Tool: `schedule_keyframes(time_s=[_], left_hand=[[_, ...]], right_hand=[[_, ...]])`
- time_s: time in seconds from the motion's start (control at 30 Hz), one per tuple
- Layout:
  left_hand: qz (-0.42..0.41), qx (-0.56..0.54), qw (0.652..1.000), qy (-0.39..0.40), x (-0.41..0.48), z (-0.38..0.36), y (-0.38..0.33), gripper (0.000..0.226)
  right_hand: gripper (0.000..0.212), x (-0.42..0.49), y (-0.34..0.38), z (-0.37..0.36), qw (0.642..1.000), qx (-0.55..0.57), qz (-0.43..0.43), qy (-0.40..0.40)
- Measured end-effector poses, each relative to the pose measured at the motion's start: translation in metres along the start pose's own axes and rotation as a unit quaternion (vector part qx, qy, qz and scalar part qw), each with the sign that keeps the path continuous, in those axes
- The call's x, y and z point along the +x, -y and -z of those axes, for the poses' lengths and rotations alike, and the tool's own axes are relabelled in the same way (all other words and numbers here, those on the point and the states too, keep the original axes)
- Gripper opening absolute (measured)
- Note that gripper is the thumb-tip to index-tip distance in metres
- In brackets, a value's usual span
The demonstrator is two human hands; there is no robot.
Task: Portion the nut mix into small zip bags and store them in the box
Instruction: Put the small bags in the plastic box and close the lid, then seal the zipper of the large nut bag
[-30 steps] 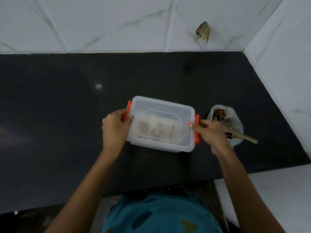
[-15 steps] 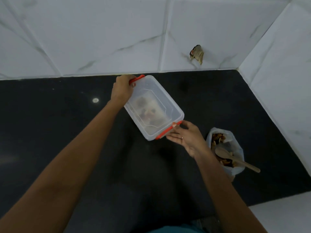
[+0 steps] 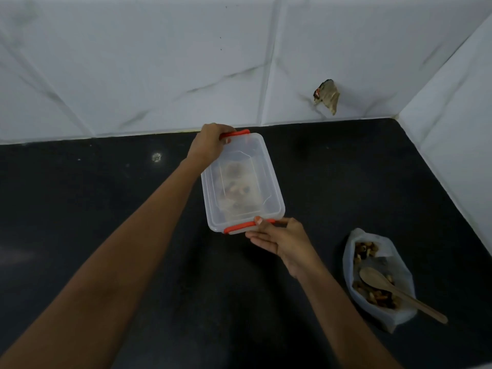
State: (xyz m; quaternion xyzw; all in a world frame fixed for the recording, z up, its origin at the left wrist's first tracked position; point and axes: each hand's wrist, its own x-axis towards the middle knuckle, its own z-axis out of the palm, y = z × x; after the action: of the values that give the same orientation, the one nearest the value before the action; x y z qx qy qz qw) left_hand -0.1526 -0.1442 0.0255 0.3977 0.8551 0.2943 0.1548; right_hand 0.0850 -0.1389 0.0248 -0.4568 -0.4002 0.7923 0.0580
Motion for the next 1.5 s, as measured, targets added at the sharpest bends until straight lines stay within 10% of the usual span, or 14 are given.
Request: schedule_keyframes(time_s=[1.07,1.5], left_hand=[[-0.15,-0.066,0.986,0.003,-0.153,-0.072,-0.115,0.025],[0.007,-0.131,0.99,0.047,-0.204,-0.195,-0.165,0.03]], right_hand=[[0.011,-0.071,-0.008,0.11,0.909,-0.285,0.224,-0.205],[0.02,-0.091,-0.016,0.261,0.851,-0.42,0.152,-0.275]])
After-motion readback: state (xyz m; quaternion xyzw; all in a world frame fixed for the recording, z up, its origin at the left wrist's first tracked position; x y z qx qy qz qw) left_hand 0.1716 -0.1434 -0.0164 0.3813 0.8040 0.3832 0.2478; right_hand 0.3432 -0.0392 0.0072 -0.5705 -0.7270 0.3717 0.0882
